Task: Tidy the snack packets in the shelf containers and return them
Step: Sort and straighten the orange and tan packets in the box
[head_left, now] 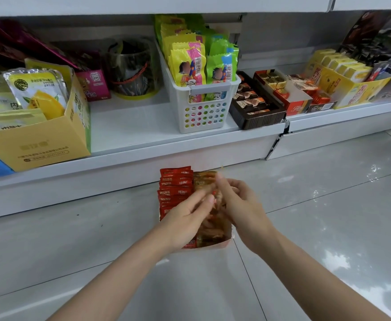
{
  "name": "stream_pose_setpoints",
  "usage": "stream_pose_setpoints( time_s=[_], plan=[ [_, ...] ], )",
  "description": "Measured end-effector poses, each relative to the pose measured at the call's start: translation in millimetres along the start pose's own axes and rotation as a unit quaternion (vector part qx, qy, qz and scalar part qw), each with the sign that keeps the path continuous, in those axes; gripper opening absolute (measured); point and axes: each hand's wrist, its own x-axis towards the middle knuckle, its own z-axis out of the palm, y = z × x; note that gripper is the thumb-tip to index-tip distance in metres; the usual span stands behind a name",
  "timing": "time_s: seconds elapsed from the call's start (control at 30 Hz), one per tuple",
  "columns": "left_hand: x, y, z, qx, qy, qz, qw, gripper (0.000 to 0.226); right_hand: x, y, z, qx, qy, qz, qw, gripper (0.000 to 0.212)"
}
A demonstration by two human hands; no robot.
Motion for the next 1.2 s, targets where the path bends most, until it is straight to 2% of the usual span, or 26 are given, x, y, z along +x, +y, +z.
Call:
stream_pose_setpoints(
  time_s=[0.07,0.1,0.17,0.23,0.33,0.43,0.7,0.77,0.9,0.93,0.97,1.03,1.07,1.1,1.17,1.2],
  plan=[
    [0,2,4,0.022,-0.013,0.007,1.000,0.024,-1,-4,0,0.013,-0.006,0.013,1.000,0.027],
    [1,0,5,0.027,0.005,0.016,0.999,0.020,0,-7,-1,0.030,-0.002,0.018,0.999,0.017],
    [2,-6,4,-0.002,0.073,0.016,0.997,0.015,3,-13,-11,0.075,0.010,0.035,0.996,0.017],
    [1,-10,-2,-0.028,0.103,-0.019,0.994,0.013,5,-19,-24,0.120,0.005,0.046,0.992,0.018],
    [-1,-11,-5,-0.034,0.053,-0.042,0.997,0.027,6,-21,-34,0.164,-0.018,0.039,0.986,0.023],
    [0,-4,-3,-0.029,0.022,-0.032,0.999,0.027,7,-21,-30,0.183,-0.036,0.031,0.982,0.025],
    [-4,-5,-2,-0.030,0.032,-0.018,0.999,0.012,7,-20,-22,0.179,-0.046,0.013,0.983,0.028],
    [-5,-5,-2,-0.011,0.047,0.001,0.999,0.013,6,-21,-23,0.148,-0.046,0.008,0.988,0.039],
    [-3,-4,4,0.034,0.111,0.066,0.991,0.031,4,-29,-26,0.078,-0.064,0.045,0.994,0.112],
    [-2,-3,6,0.067,0.123,0.095,0.986,0.035,2,-31,-23,0.060,-0.073,0.053,0.994,0.118],
    [-3,-3,8,0.102,0.123,0.126,0.979,0.036,0,-32,-19,0.052,-0.066,0.059,0.995,0.113],
    [-6,-4,15,0.149,0.093,0.172,0.969,0.037,4,-33,-15,0.069,-0.012,0.063,0.996,0.073],
    [-8,-5,16,0.156,0.075,0.173,0.970,0.038,6,-33,-15,0.094,0.015,0.067,0.993,0.052],
    [-10,-8,16,0.158,0.061,0.166,0.971,0.042,10,-33,-17,0.124,0.029,0.074,0.989,0.039],
    [-11,-16,11,0.203,0.045,0.151,0.966,0.042,14,-33,-29,0.157,0.033,0.073,0.984,0.034],
    [-12,-19,7,0.262,0.037,0.149,0.953,0.039,14,-33,-35,0.159,0.026,0.068,0.985,0.035]
  ],
)
